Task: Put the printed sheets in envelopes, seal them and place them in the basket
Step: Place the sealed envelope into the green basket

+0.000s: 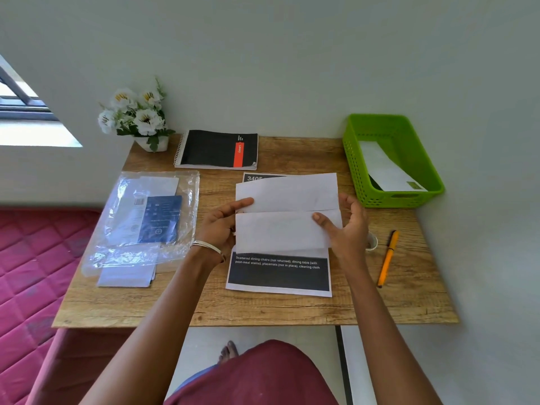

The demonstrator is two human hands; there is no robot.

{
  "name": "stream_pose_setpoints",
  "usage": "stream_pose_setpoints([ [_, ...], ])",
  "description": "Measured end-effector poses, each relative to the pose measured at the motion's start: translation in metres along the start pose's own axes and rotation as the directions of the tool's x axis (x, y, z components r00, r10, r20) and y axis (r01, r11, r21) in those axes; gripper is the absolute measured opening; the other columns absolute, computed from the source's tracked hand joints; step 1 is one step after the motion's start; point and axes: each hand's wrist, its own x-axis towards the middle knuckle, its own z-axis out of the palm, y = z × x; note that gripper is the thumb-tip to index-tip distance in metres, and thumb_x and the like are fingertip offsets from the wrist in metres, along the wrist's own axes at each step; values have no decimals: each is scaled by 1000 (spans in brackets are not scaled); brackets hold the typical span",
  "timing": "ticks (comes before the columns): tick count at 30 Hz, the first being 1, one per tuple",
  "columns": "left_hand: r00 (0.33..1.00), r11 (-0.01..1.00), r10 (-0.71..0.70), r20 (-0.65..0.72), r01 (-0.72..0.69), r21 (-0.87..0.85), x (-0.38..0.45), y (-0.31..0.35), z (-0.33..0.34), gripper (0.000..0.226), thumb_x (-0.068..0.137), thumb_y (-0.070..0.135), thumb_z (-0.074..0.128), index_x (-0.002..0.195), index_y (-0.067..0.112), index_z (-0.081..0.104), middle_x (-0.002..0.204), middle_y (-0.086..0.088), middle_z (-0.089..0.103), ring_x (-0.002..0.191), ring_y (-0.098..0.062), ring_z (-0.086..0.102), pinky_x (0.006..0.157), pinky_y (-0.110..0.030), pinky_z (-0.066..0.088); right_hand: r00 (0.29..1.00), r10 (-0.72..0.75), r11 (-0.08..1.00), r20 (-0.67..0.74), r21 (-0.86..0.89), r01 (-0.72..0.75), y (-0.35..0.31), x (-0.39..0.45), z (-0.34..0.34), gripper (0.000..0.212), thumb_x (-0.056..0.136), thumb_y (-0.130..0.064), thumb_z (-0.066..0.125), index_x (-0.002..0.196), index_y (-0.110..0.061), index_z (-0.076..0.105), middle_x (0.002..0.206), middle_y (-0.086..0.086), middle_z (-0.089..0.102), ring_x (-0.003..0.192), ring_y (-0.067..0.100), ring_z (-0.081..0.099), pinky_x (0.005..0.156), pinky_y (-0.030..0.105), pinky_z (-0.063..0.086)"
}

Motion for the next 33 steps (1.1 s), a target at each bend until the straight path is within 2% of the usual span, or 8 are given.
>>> stream_pose_setpoints([
  [2,1000,1000,-14,0,14,-10,0,1,0,25,93,4,50,103,13,71,120,-12,63,103,-33,60,83,-47,53,999,49,999,10,-13,-49,1,4,-2,80,69,-32,83,137,-18,41,133,5,48,120,21,49,97,44,48],
  [5,998,998,-57,-6,57,-22,0,3,1,21,93,18,55,104,13,71,117,-12,65,106,-34,62,85,-54,52,989,124,989,83,66,-130,-1,8,-8,88,69,-15,84,142,-20,33,108,3,60,100,23,63,82,45,56],
  [10,997,996,-57,-51,60,60,-2,6,5,29,88,42,60,96,19,74,115,-9,64,103,-34,62,83,-54,53,979,149,975,139,141,-169,-10,9,-14,87,70,3,79,141,-21,35,91,-1,61,86,19,64,66,26,53],
  [14,997,973,70,43,-78,218,-3,9,4,17,88,17,61,99,24,72,117,1,62,105,-28,60,83,-50,55,962,164,951,217,226,-213,-11,8,-19,86,69,8,77,139,-24,38,99,9,66,87,20,65,70,33,56],
  [22,948,899,286,142,-316,302,-1,11,4,64,82,-4,63,125,40,47,117,-1,65,103,-23,65,76,-43,58,917,208,845,339,411,-343,-20,10,-30,69,66,-12,79,128,-16,49,101,10,73,89,24,71,74,40,58],
  [26,986,951,151,70,-164,262,0,16,5,59,87,0,58,134,31,42,103,2,72,92,-21,69,68,-36,58,917,200,846,346,411,-339,-19,10,-34,36,76,1,72,109,-11,64,97,5,75,87,22,72,68,34,59],
  [29,998,959,28,63,-45,279,-1,20,6,26,90,2,55,112,13,62,100,-4,72,89,-25,69,67,-33,58,926,192,865,325,391,-316,-17,11,-35,27,78,6,69,98,-11,68,96,5,74,84,19,72,68,30,58],
  [33,997,968,-50,52,35,250,-2,23,4,21,90,-4,49,91,9,66,97,-12,68,80,-21,69,63,-31,58,905,190,819,381,446,-360,-17,11,-38,24,79,15,62,92,-4,68,86,3,75,83,14,71,68,26,57],
])
